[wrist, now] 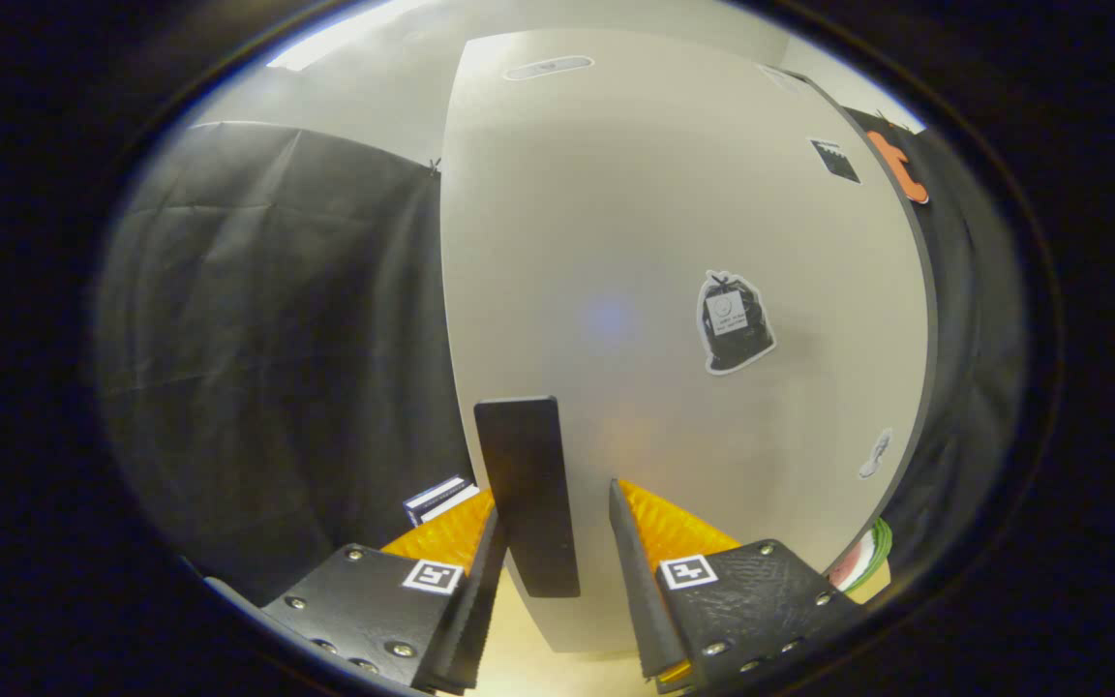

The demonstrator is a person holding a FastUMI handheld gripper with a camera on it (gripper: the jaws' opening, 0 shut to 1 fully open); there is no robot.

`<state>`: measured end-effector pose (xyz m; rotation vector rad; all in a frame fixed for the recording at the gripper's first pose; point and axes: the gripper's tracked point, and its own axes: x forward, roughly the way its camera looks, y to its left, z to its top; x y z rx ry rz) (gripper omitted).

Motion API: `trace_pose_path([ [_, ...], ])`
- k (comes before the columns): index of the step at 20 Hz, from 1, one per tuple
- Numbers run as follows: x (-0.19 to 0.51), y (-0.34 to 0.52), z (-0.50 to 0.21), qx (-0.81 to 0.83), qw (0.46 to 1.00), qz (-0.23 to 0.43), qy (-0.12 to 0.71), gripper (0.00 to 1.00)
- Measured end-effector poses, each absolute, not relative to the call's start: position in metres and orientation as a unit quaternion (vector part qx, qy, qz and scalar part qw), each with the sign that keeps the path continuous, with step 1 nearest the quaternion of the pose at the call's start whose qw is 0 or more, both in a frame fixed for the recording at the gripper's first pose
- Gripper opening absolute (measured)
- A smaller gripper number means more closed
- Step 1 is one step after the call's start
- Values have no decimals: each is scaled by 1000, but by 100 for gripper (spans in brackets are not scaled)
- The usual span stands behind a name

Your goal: Open the shoe cabinet door, grab the shoes and put them into the shoe cabinet, then close the shoe cabinet door.

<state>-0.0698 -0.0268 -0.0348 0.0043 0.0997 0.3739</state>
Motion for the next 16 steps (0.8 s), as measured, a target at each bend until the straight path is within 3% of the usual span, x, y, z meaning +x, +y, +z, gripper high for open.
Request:
trace_pose_path([
  [16, -67, -21, -33, -1, 985, 165, 42, 60],
])
